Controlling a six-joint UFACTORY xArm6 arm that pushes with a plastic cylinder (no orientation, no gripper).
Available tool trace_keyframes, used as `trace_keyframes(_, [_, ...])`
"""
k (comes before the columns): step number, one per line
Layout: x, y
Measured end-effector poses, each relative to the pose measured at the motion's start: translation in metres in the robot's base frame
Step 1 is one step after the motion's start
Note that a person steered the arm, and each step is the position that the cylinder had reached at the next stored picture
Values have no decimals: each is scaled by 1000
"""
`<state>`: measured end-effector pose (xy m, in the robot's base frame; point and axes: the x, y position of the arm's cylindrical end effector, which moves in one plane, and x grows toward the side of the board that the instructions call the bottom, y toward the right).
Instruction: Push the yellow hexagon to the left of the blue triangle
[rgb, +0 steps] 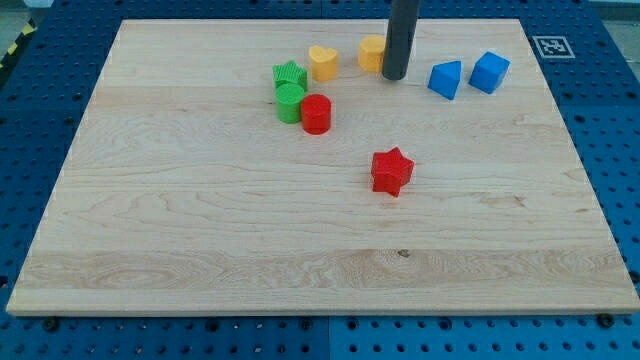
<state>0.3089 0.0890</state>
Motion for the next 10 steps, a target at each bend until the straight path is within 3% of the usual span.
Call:
trace_keyframes(2, [22, -24])
trace_keyframes(4, [-23, -56])
trace_keyframes(7, [-38, -13])
trace_keyframes(8, [-43, -23])
trace_keyframes(9, [-79, -27])
trace_keyframes(10, [-80, 11])
